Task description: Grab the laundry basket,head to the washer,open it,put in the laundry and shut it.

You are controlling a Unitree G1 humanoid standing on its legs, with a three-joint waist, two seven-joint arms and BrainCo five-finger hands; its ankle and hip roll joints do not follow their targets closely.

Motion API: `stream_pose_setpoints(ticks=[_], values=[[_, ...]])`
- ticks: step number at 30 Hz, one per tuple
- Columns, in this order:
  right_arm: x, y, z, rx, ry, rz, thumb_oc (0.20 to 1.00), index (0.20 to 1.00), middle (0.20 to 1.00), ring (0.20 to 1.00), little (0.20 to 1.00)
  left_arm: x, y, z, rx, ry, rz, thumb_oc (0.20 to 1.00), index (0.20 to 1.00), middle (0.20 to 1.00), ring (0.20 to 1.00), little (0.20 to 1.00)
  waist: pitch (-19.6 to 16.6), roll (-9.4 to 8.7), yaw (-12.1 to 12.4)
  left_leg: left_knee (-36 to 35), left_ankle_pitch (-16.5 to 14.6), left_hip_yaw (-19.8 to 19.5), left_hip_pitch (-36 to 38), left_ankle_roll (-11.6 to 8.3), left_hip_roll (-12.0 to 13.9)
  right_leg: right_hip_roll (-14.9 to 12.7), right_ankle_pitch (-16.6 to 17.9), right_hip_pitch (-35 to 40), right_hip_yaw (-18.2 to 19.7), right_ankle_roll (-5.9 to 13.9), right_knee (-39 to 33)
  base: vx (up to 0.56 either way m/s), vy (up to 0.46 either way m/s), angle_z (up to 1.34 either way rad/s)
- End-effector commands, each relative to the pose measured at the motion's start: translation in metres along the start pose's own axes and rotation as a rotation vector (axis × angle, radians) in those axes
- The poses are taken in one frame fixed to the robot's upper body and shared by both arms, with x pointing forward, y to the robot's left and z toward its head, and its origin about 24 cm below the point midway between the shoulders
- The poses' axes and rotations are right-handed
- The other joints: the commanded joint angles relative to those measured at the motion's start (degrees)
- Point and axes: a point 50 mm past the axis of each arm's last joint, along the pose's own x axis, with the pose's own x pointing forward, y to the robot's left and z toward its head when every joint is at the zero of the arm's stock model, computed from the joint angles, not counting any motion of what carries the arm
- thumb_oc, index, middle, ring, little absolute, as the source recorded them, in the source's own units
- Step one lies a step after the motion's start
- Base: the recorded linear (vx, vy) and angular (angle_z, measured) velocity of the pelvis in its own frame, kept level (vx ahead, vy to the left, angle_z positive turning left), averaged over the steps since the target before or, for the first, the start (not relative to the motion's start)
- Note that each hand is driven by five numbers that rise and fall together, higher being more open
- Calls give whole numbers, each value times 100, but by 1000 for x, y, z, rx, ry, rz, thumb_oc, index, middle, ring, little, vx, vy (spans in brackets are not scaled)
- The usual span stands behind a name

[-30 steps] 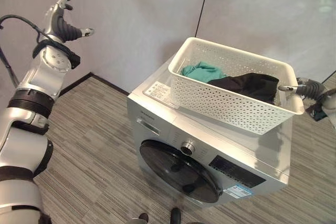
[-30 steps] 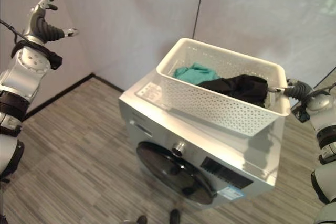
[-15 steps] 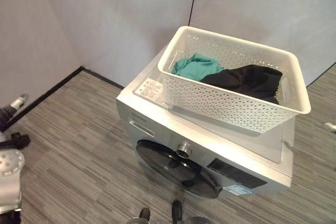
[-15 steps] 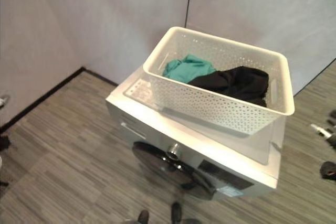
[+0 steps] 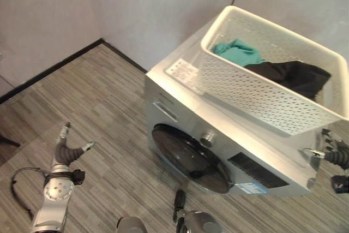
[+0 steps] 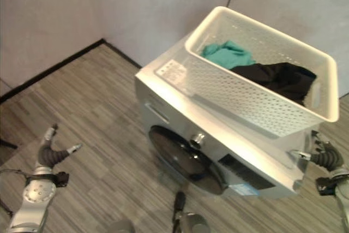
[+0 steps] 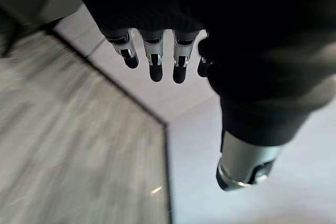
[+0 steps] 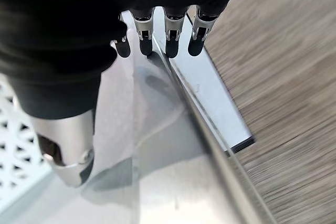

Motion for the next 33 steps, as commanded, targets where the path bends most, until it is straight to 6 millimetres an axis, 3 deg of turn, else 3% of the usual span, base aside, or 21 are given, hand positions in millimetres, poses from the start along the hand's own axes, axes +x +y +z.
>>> stream_pose_setpoints(ticks=[1,4,6,7,8,9,12,13,14,15,16,18,19,22,26,27,28,31,33], values=[[-50,129,-108,-146,456,573,1000,1000,1000,1000,1000,-8,-21,-7,-104,15,-48,1000,1000,1000,1000,1000,-350,348,201,-340,878,-590,653,74,376,91,-345,-443,298,308,-239,-195,212,64],[-99,126,-175,-48,826,419,1000,1000,1000,1000,1000,-13,-42,-24,-83,94,-119,1000,1000,1000,1000,1000,-371,427,102,-725,521,-776,682,100,221,-63,-131,-644,337,446,-182,-199,224,47],[-141,93,-207,37,1067,207,1000,1000,1000,1000,1000,-22,-47,-42,-28,161,-167,1000,1000,1000,1000,1000,-394,466,27,-890,10,-550,737,195,45,-224,20,-759,390,584,-159,-152,228,15],[-141,93,-207,37,1067,207,1000,1000,1000,1000,1000,-22,-47,-42,-28,160,-167,1000,1000,1000,1000,1000,-398,461,28,-889,13,-551,730,197,38,-230,22,-765,392,586,-159,-192,278,5],[-173,56,-220,139,1204,7,1000,1000,1000,1000,1000,-29,-46,-56,-30,225,-176,1000,1000,1000,1000,1000,-363,446,4,-908,-367,-405,798,344,-222,-368,126,-840,469,710,-83,-170,249,1],[-192,39,-225,182,1270,-80,1000,1000,1000,1000,1000,-33,-47,-61,-9,243,-203,1000,1000,1000,1000,1000,-325,451,-5,-905,-564,-348,839,426,-305,-412,129,-875,487,754,-13,-245,331,-20],[-226,-3,-227,326,1334,-352,1000,1000,1000,1000,1000,-47,-47,-84,80,338,-265,1000,1000,1000,1000,1000,-222,416,-61,-840,-647,-145,823,619,-585,-590,201,-1047,583,899,121,-184,187,-35],[-222,-16,-223,357,1292,-439,1000,1000,1000,1000,1000,-51,-47,-93,96,378,-269,1000,1000,1000,1000,1000,-171,461,-87,-805,-651,-81,800,652,-582,-609,149,-1075,580,936,169,-160,105,-49],[-222,-16,-223,359,1292,-440,1000,1000,1000,1000,1000,-51,-47,-92,96,377,-270,1000,1000,1000,1000,1000,-174,442,-84,-811,-625,-84,782,655,-611,-637,166,-1094,589,938,167,-218,114,-58],[-214,-33,-217,446,1207,-614,1000,1000,1000,1000,1000,-60,-49,-108,128,457,-264,1000,1000,1000,1000,1000,-98,526,-168,-774,-564,19,693,717,-635,-661,21,-1115,762,907,354,-209,102,-71],[-215,-34,-217,461,1200,-669,1000,1000,1000,1000,1000,-63,-51,-111,148,474,-263,1000,1000,1000,1000,1000,-82,559,-162,-754,-540,70,640,741,-666,-707,-14,-1067,837,891,434,-274,105,-79],[-213,-25,-219,454,1208,-652,1000,1000,1000,1000,1000,-69,-53,-117,157,505,-262,1000,1000,1000,1000,1000,-82,574,-118,-735,-490,102,550,789,-715,-797,-37,-1005,886,866,529,-177,6,-76],[-206,-5,-222,468,1223,-597,1000,1000,1000,1000,1000,-83,-56,-130,145,579,-264,1000,1000,1000,1000,1000,-113,598,-36,-727,-408,152,421,826,-719,-866,-113,-843,921,831,679,-183,-47,-53],[-184,33,-222,476,1209,-486,1000,1000,1000,1000,1000,-97,-59,-142,129,656,-256,1000,1000,1000,1000,1000,-234,579,159,-797,-271,235,281,868,-717,-916,-191,-591,942,818,859,-137,-76,-43],[-135,120,-204,513,1100,-232,1000,1000,1000,1000,1000,-101,-67,-145,117,692,-245,1000,1000,1000,1000,1000,-367,497,345,-906,-117,161,97,855,-778,-660,-507,-258,1343,826,970,-82,-96,-16],[-135,121,-204,514,1100,-231,1000,1000,1000,1000,1000,-100,-66,-145,119,691,-243,1000,1000,1000,1000,1000,-357,482,339,-907,-120,159,110,855,-781,-664,-516,-244,1339,826,969,-83,-156,7],[-103,166,-178,448,982,-30,1000,1000,1000,1000,1000,-97,-71,-142,115,679,-239,1000,1000,1000,1000,1000,-372,430,440,-938,-53,177,42,809,-770,-633,-531,-125,1321,830,813,-88,-178,7],[-81,224,-140,306,791,241,1000,1000,1000,1000,1000,-91,-76,-136,109,646,-224,1000,1000,1000,1000,1000,-379,310,571,-985,94,197,-74,708,-644,-521,-702,-54,1257,730,634,-88,-227,-3],[-77,252,-119,180,657,381,1000,1000,1000,1000,1000,-89,-78,-134,107,638,-208,1000,1000,1000,1000,1000,-386,243,596,-1039,240,161,-156,613,-521,-407,-803,9,1163,656,532,-90,-232,3]])
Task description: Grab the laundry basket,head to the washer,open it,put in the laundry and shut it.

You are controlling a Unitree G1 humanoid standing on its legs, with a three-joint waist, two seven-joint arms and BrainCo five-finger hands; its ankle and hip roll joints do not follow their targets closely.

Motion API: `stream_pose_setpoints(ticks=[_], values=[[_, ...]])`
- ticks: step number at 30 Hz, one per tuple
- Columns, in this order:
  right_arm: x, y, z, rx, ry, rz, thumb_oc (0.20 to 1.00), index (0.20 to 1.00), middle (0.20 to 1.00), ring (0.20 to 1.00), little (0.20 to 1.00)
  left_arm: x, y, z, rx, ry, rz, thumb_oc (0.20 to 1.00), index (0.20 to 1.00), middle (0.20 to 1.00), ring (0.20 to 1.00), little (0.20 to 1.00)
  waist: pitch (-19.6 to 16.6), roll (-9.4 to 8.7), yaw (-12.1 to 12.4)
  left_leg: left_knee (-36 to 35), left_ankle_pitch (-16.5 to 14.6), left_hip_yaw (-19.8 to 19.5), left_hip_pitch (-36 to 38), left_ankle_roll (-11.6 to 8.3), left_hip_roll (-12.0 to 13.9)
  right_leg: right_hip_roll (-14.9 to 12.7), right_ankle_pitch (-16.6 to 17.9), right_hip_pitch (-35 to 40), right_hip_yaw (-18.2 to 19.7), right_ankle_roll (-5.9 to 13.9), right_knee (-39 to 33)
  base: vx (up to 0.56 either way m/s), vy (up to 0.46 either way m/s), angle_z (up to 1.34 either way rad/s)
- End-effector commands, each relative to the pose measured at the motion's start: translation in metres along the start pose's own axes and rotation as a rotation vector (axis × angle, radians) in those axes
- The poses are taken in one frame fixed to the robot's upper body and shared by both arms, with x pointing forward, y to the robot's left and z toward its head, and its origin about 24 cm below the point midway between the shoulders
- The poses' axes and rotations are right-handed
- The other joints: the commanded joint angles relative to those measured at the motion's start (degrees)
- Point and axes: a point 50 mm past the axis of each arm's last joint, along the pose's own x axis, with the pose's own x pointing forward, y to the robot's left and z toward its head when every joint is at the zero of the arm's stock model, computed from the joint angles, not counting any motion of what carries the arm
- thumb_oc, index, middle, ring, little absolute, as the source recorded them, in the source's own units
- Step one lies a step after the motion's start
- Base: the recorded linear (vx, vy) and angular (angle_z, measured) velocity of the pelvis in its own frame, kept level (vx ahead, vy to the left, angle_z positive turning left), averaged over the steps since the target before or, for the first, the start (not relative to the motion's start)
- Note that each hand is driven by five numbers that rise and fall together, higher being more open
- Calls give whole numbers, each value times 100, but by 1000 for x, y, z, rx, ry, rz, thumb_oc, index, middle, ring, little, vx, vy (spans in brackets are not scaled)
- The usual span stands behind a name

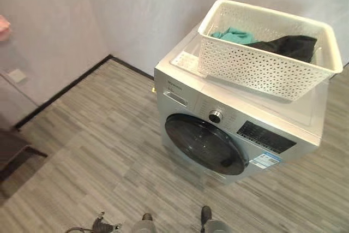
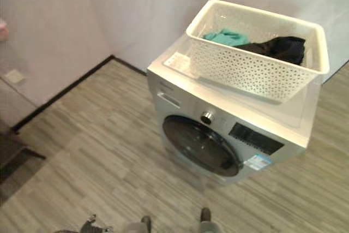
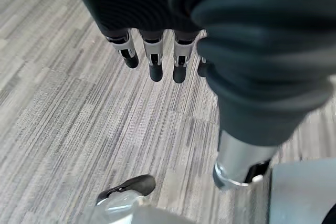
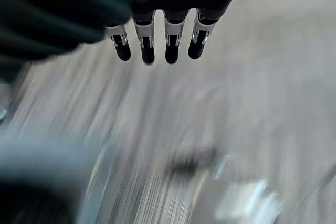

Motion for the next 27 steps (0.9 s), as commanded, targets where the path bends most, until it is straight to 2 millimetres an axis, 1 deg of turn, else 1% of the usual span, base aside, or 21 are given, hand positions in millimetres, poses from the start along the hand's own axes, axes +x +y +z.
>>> stream_pose_setpoints(ticks=[1,3,4,6,8,9,10,11,13,14,15,17,21,24,25,26,27], values=[[-6,27,-13,-217,-40,60,1000,1000,1000,1000,1000,9,29,25,-22,-92,124,1000,1000,1000,1000,1000,14,-593,40,-267,105,-465,-140,292,-264,-101,-543,-17,45,62,327,-74,-214,17],[-10,43,-1,-325,-134,111,1000,1000,1000,1000,1000,10,24,37,-20,-134,128,1000,1000,1000,1000,1000,41,-645,34,-343,254,-525,-218,219,-188,3,-626,40,-58,9,253,-90,-183,25],[-13,49,7,-363,-189,136,1000,1000,1000,1000,1000,11,21,45,-13,-167,126,1000,1000,1000,1000,1000,71,-679,12,-368,340,-568,-280,179,-167,46,-656,74,-119,-12,210,-121,-159,24],[-21,57,22,-459,-305,173,1000,1000,1000,1000,1000,10,13,61,21,-232,104,1000,1000,1000,1000,1000,85,-717,-42,-451,438,-590,-332,134,-136,89,-694,134,-248,-44,162,-95,-119,42],[-28,57,41,-553,-414,174,1000,1000,1000,1000,1000,8,8,73,11,-284,88,1000,1000,1000,1000,1000,64,-719,-81,-557,493,-583,-319,132,-110,127,-707,163,-315,-57,156,-46,-62,29],[-29,56,40,-554,-413,174,1000,1000,1000,1000,1000,8,7,72,11,-283,87,1000,1000,1000,1000,1000,62,-714,-84,-565,498,-587,-314,131,-109,128,-709,166,-319,-57,156,-28,-41,15],[-35,48,57,-640,-496,132,1000,1000,1000,1000,1000,6,4,79,-2,-315,73,1000,1000,1000,1000,1000,29,-694,-128,-640,540,-584,-290,142,-94,157,-715,175,-320,-78,164,-4,-28,11],[-40,40,64,-699,-538,94,1000,1000,1000,1000,1000,5,3,79,8,-321,65,1000,1000,1000,1000,1000,8,-674,-143,-670,558,-581,-271,148,-91,162,-720,191,-340,-82,164,6,-29,7],[-49,22,75,-773,-600,3,1000,1000,1000,1000,1000,4,2,76,21,-321,56,1000,1000,1000,1000,1000,-42,-646,-183,-744,559,-560,-213,165,-93,159,-723,221,-348,-79,159,30,0,2],[-49,21,75,-774,-597,2,1000,1000,1000,1000,1000,4,1,76,22,-321,54,1000,1000,1000,1000,1000,-46,-638,-176,-745,558,-560,-209,165,-92,160,-723,225,-349,-78,158,55,15,2],[-56,3,81,-795,-626,-90,1000,1000,1000,1000,1000,3,0,69,35,-306,41,1000,1000,1000,1000,1000,-103,-595,-211,-773,531,-514,-140,181,-94,150,-714,252,-339,-71,160,61,15,-4],[-58,-11,87,-807,-638,-183,1000,1000,1000,1000,1000,3,-1,58,57,-273,40,1000,1000,1000,1000,1000,-143,-556,-236,-785,498,-481,-66,200,-107,133,-699,281,-319,-57,149,72,18,-6],[-56,-32,99,-771,-635,-321,1000,1000,1000,1000,1000,2,0,40,55,-208,61,1000,1000,1000,1000,1000,-135,-482,-219,-797,457,-430,5,216,-145,91,-644,331,-281,-28,56,42,16,-11],[-61,-51,105,-736,-641,-418,1000,1000,1000,1000,1000,0,0,25,68,-163,58,1000,1000,1000,1000,1000,-115,-409,-223,-815,432,-392,26,215,-194,53,-598,393,-300,-8,-51,32,18,1],[-62,-56,106,-730,-640,-438,1000,1000,1000,1000,1000,-1,0,22,70,-154,55,1000,1000,1000,1000,1000,-116,-387,-216,-822,422,-389,35,219,-207,38,-580,408,-302,5,-84,0,0,0],[-62,-56,106,-730,-639,-438,1000,1000,1000,1000,1000,-1,0,22,70,-154,55,1000,1000,1000,1000,1000,-115,-384,-215,-822,421,-389,38,220,-207,38,-576,414,-303,6,-91,0,0,0],[-60,-60,113,-730,-644,-467,1000,1000,1000,1000,1000,-3,-3,17,76,-144,43,1000,1000,1000,1000,1000,-97,-328,-189,-828,399,-382,36,230,-229,13,-547,403,-279,29,-131,0,0,0]])
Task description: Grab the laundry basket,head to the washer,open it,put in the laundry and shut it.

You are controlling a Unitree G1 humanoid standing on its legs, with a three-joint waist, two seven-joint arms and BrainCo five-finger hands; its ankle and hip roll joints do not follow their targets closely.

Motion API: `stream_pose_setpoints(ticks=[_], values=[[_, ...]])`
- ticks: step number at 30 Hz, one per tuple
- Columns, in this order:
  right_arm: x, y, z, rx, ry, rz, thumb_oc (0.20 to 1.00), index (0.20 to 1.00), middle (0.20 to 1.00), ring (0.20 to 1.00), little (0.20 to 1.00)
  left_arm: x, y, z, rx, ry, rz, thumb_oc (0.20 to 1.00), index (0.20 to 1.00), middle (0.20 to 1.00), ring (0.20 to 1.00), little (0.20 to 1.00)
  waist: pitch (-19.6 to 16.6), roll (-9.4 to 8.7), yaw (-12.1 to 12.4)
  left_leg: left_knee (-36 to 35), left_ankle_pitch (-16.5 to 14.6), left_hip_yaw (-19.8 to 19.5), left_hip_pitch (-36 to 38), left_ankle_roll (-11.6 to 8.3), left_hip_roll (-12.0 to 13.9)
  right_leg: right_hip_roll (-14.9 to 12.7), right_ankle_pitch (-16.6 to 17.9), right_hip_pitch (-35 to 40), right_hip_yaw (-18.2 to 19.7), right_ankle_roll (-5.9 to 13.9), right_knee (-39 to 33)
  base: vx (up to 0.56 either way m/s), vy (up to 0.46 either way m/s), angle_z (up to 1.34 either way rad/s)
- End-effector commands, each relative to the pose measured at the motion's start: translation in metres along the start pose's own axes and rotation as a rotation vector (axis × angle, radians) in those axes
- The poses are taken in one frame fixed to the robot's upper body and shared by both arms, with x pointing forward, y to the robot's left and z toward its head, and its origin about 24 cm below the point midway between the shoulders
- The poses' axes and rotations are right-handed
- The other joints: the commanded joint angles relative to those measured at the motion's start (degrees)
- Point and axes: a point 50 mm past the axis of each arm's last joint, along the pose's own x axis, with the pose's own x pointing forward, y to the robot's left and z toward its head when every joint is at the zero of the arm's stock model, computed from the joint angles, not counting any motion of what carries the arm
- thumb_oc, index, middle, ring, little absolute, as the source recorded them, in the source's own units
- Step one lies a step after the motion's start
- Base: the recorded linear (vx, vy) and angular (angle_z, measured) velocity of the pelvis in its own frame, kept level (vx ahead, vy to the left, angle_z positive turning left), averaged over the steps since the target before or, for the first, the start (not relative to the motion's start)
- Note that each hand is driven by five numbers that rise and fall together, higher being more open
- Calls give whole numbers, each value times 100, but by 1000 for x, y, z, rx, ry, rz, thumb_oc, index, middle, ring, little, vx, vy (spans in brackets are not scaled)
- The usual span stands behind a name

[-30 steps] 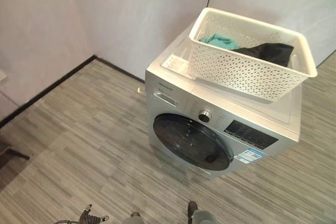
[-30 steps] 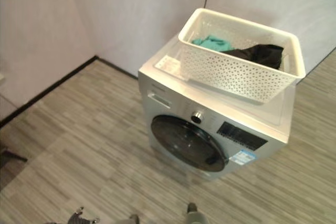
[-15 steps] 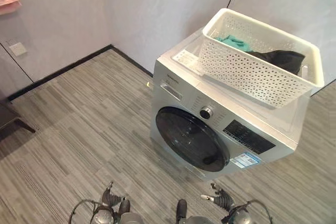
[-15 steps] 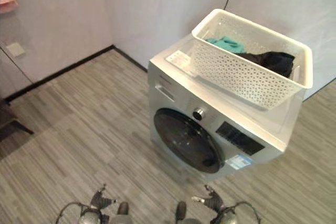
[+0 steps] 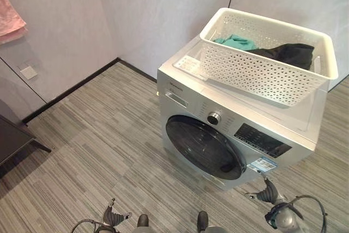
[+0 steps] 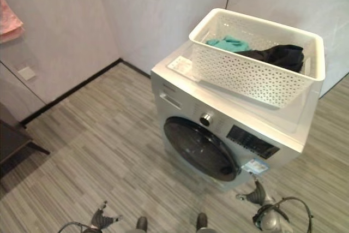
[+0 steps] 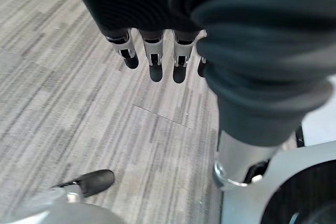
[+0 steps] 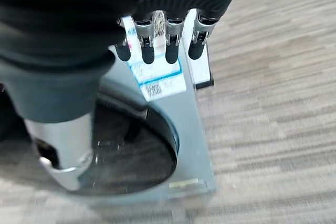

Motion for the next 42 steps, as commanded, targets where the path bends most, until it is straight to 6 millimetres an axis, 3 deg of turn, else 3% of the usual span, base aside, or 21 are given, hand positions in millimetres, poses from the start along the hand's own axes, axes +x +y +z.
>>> stream_pose_setpoints(ticks=[1,11,18,22,23,24,28,31,33,35,38,39,40,41,42], values=[[15,-29,10,-29,-42,-136,1000,1000,1000,1000,1000,7,14,3,51,-22,35,1000,1000,1000,1000,1000,10,-218,69,21,-189,29,-245,370,-336,-98,-692,24,176,103,327,0,0,0],[41,-49,38,35,-71,-282,1000,1000,1000,1000,1000,4,4,9,43,-54,25,1000,1000,1000,1000,1000,167,37,186,59,-241,83,-265,395,-455,-217,-602,40,194,140,170,3,3,0],[45,-39,48,91,-63,-278,1000,1000,1000,1000,1000,3,-1,8,43,-44,19,1000,1000,1000,1000,1000,194,88,226,61,-255,36,-265,421,-493,-252,-623,59,180,134,175,0,0,0],[52,-34,67,130,-93,-293,1000,1000,1000,1000,1000,3,-3,13,31,-62,21,1000,1000,1000,1000,1000,293,137,289,79,-249,-29,-348,452,-519,-278,-646,-48,175,141,263,-46,10,1],[59,-39,88,157,-142,-327,1000,1000,1000,1000,1000,6,-1,27,24,-123,29,1000,1000,1000,1000,1000,478,194,327,136,-212,-68,-540,467,-555,-304,-633,-244,209,132,351,-116,18,1],[59,-39,89,158,-143,-327,1000,1000,1000,1000,1000,6,0,27,24,-123,30,1000,1000,1000,1000,1000,476,190,324,149,-214,-69,-558,467,-557,-306,-637,-262,211,132,363,-174,33,3],[67,-41,151,221,-303,-340,1000,1000,1000,1000,1000,8,9,61,-67,-257,70,1000,1000,1000,1000,1000,836,377,444,489,-201,-143,-1080,509,-716,-395,-596,-691,287,93,581,-138,65,14],[68,-25,190,247,-375,-273,1000,1000,1000,1000,1000,8,11,87,-120,-350,86,1000,1000,1000,1000,1000,1022,523,549,706,-216,-141,-1395,534,-844,-488,-599,-992,349,77,794,-97,82,2],[68,-25,191,247,-377,-273,1000,1000,1000,1000,1000,8,11,87,-121,-350,87,1000,1000,1000,1000,1000,1018,519,547,717,-220,-138,-1410,535,-845,-490,-603,-1009,354,78,804,-33,48,1],[64,-7,209,224,-420,-193,1000,1000,1000,1000,1000,9,12,97,-138,-377,103,1000,1000,1000,1000,1000,1048,558,587,725,-217,-113,-1458,551,-887,-530,-598,-1113,396,80,890,-25,77,-9],[53,17,218,188,-474,-71,1000,1000,1000,1000,1000,9,9,99,-129,-379,102,1000,1000,1000,1000,1000,1004,523,578,654,-245,-67,-1396,585,-890,-548,-596,-1125,439,115,907,-4,51,-4],[53,18,218,188,-474,-71,1000,1000,1000,1000,1000,9,9,99,-129,-378,102,1000,1000,1000,1000,1000,1002,521,579,650,-245,-64,-1392,585,-890,-549,-597,-1125,441,115,907,16,31,-3],[44,36,216,200,-490,29,1000,1000,1000,1000,1000,8,10,101,-116,-390,100,1000,1000,1000,1000,1000,967,464,573,617,-266,-43,-1329,606,-878,-552,-597,-1092,434,130,912,14,11,-5],[44,36,216,200,-490,29,1000,1000,1000,1000,1000,8,10,100,-116,-390,100,1000,1000,1000,1000,1000,967,464,573,616,-266,-43,-1328,606,-878,-552,-597,-1092,434,130,912,30,15,-7],[36,53,213,205,-495,119,1000,1000,1000,1000,1000,5,18,107,-114,-437,112,1000,1000,1000,1000,1000,931,411,587,581,-286,-35,-1257,618,-854,-544,-611,-1051,411,144,928,17,4,-7]])
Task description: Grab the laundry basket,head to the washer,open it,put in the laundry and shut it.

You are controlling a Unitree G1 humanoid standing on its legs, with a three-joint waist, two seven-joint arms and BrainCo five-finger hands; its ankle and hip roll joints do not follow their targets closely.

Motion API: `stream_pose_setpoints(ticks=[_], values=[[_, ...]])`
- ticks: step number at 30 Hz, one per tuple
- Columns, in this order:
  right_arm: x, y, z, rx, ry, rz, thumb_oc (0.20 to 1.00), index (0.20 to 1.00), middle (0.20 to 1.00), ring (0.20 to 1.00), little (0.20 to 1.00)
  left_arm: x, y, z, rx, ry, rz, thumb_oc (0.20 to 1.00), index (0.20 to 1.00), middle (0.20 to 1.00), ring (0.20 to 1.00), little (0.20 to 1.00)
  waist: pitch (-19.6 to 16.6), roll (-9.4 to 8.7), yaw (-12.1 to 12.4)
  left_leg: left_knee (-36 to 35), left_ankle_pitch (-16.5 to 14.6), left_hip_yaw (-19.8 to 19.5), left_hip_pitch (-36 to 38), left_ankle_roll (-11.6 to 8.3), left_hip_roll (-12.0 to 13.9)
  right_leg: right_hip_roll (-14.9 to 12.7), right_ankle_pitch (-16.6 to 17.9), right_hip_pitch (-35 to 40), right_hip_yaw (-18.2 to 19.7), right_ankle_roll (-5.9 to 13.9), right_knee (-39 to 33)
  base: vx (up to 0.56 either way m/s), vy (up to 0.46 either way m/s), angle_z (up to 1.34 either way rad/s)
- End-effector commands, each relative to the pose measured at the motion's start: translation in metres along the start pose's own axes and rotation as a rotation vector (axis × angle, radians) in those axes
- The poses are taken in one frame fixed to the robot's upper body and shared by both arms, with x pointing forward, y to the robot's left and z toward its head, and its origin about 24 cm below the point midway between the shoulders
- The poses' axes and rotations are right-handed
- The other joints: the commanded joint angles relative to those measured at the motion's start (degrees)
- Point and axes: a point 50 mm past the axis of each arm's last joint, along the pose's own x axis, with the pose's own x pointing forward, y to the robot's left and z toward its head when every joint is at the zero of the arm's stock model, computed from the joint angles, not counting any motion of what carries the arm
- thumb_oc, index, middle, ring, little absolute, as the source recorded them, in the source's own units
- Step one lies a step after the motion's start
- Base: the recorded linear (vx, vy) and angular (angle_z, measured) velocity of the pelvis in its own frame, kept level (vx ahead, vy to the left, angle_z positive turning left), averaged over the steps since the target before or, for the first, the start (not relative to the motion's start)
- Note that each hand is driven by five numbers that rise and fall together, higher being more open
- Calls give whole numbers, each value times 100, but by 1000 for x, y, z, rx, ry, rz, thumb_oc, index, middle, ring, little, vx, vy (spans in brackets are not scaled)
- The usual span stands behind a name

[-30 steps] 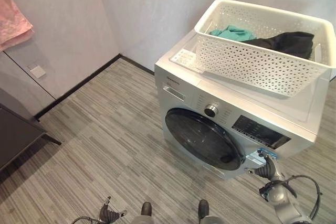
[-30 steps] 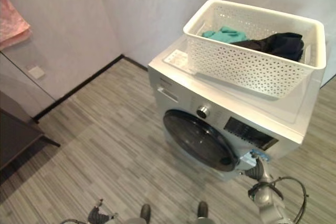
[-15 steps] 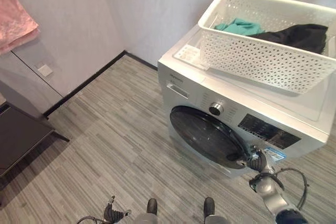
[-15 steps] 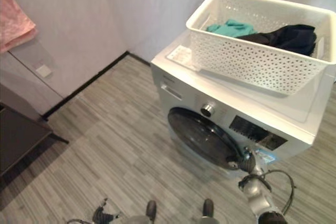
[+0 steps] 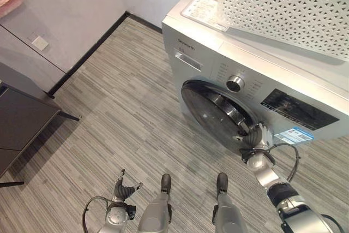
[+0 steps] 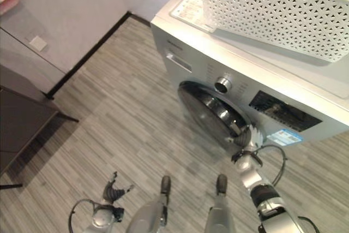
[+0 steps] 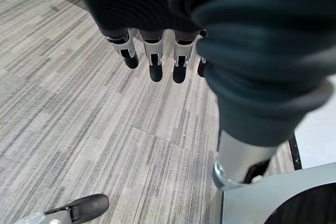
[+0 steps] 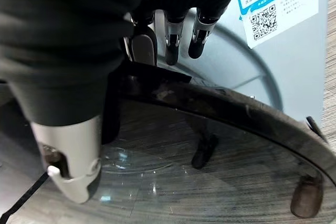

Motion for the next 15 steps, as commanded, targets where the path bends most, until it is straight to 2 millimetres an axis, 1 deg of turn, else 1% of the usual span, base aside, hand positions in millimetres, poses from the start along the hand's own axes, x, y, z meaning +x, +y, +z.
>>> stream_pose_setpoints(ticks=[1,2,3,5,7,8,9,11,12,13,15], values=[[-38,77,69,109,-224,426,1000,1000,1000,1000,1000,7,17,22,59,-136,18,1000,1000,1000,1000,1000,23,-296,449,300,-528,56,-61,535,-579,-310,-981,-6,338,117,877,46,-5,-6],[-50,87,65,118,-224,502,1000,1000,1000,1000,1000,6,31,35,52,-208,49,1000,1000,1000,1000,1000,-19,-359,476,258,-550,73,50,540,-539,-302,-988,63,300,130,875,40,-13,-9],[-56,93,63,144,-209,540,1000,1000,1000,1000,1000,5,38,44,44,-258,69,1000,1000,1000,1000,1000,-41,-380,501,248,-563,84,95,539,-516,-293,-996,94,274,139,873,58,-29,-10],[-70,105,65,211,-182,617,1000,1000,1000,1000,1000,0,58,72,90,-402,121,1000,1000,1000,1000,1000,-127,-454,568,200,-583,122,224,531,-459,-268,-997,195,184,163,866,51,-30,-8],[-79,115,75,157,-240,673,1000,1000,1000,1000,1000,-9,78,100,141,-531,165,1000,1000,1000,1000,1000,-227,-526,642,108,-603,202,398,516,-387,-232,-996,299,104,188,847,79,-34,-5],[-84,119,78,128,-263,703,1000,1000,1000,1000,1000,-17,91,120,155,-618,200,1000,1000,1000,1000,1000,-267,-544,686,67,-632,233,497,505,-346,-213,-1026,374,53,192,858,81,-44,-12],[-88,123,80,123,-263,731,1000,1000,1000,1000,1000,-24,100,134,157,-681,214,1000,1000,1000,1000,1000,-333,-564,722,38,-609,244,526,502,-318,-200,-996,394,26,188,838,53,-44,-22],[-95,131,85,110,-265,786,1000,1000,1000,1000,1000,-43,116,160,95,-792,206,1000,1000,1000,1000,1000,-447,-601,768,-34,-610,281,677,487,-256,-153,-1012,497,-15,179,834,53,-43,-18],[-96,133,86,96,-271,801,1000,1000,1000,1000,1000,-49,120,167,90,-830,200,1000,1000,1000,1000,1000,-492,-615,775,-57,-614,291,734,480,-232,-132,-1028,541,-23,169,837,65,-42,-5],[-96,133,87,83,-276,811,1000,1000,1000,1000,1000,-55,124,176,99,-873,195,1000,1000,1000,1000,1000,-540,-626,789,-73,-615,292,780,473,-209,-113,-1045,577,-25,161,839,52,-35,0],[-96,133,82,65,-260,827,1000,1000,1000,1000,1000,-68,134,194,186,-960,203,1000,1000,1000,1000,1000,-607,-643,805,-105,-630,292,910,445,-173,-79,-1107,712,-38,138,832,62,-30,1]])
